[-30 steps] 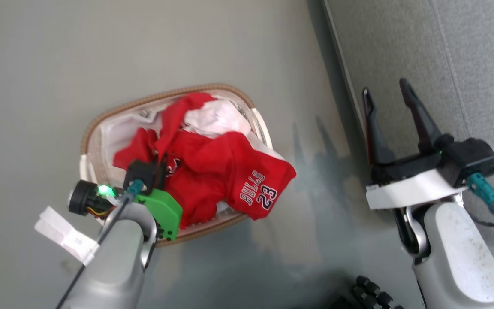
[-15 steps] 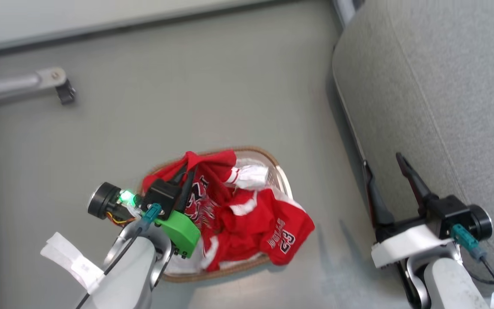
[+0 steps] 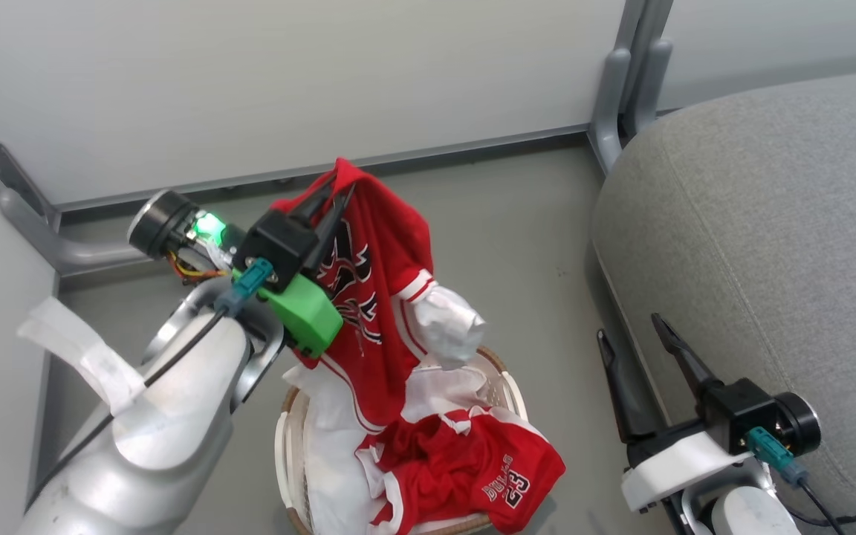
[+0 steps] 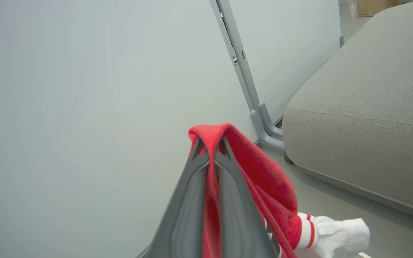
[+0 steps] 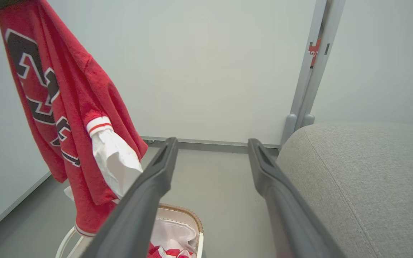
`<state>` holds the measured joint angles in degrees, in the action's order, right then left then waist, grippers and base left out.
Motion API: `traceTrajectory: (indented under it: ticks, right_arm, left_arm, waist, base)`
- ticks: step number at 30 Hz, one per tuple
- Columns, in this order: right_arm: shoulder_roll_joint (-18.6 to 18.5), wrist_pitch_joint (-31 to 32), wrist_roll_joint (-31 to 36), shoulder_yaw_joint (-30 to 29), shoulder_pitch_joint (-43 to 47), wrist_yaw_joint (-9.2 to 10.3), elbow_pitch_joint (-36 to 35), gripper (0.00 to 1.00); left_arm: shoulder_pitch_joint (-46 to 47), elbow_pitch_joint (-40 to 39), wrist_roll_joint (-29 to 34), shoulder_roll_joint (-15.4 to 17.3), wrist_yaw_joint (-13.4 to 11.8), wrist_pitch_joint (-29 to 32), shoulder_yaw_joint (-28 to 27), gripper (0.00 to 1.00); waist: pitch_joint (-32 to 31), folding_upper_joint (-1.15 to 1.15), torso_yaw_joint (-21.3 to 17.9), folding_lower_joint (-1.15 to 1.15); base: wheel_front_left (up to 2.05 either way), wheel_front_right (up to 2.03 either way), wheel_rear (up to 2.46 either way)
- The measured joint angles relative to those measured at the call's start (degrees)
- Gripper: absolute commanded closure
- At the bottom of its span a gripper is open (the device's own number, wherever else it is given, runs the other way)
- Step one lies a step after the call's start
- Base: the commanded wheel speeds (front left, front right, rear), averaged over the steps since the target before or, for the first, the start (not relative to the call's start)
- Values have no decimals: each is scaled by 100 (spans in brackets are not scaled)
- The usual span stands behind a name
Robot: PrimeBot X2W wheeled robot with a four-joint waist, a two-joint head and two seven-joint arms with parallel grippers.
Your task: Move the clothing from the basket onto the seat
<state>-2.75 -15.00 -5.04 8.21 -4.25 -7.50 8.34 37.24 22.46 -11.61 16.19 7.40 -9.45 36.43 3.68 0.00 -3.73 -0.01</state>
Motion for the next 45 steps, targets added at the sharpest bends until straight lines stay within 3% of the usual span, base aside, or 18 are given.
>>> traceTrajectory:
  ticks: [7,17,31,32,33,34,35,36,41,43,45]
  right_arm:
    - [0,0,-99,545,-309,0,-91,0]
    - [0,0,-189,1191,-861,0,44,0]
    - [-3,-1,-421,1824,-1422,-1,1352,0]
    - [0,-1,-447,1884,-1471,-1,1405,50]
    - [2,0,-463,1919,-1519,-1,1446,59]
    - [0,-1,-467,1961,-1553,-1,1469,81]
    - [-2,0,-471,2005,-1593,-1,1511,93]
    - [0,0,-493,2033,-1630,-1,1518,100]
    - [-1,0,-517,2037,-1691,-1,1499,100]
    - [0,0,-511,2033,-1692,-1,1467,100]
    - [2,0,-481,1976,-1692,-1,1422,100]
  left_arm:
    - [665,-397,-409,116,0,388,308,100]
    - [934,-780,-671,-123,9,592,851,100]
    - [1034,-1188,-847,-165,9,687,1167,100]
    - [1033,-1217,-859,-154,9,687,1171,100]
    - [1027,-1240,-876,-141,8,686,1174,100]
    - [1015,-1254,-892,-126,5,686,1176,100]
    - [987,-1262,-903,-112,-15,686,1174,100]
    - [941,-1268,-926,-99,-42,686,1168,100]
    - [706,-1267,-1051,-20,-183,648,1060,100]
    - [552,-1256,-1233,19,-274,588,942,89]
    - [416,-1243,-1272,78,-325,532,911,67]
  waist:
    - [-283,0,23,0]
    - [-386,0,124,0]
    - [-462,0,439,0]
    - [-466,0,454,0]
    - [-470,0,467,0]
    - [-474,0,474,0]
    - [-478,0,480,0]
    - [-481,0,484,0]
    - [-478,0,481,0]
    - [-471,0,470,0]
    - [-463,0,459,0]
  base:
    - [0,0,0]
    - [0,0,0]
    - [0,0,0]
    - [0,0,0]
    - [0,0,0]
    - [0,0,0]
    - [0,0,0]
    - [0,0,0]
    - [0,0,0]
    - [0,0,0]
    - [0,0,0]
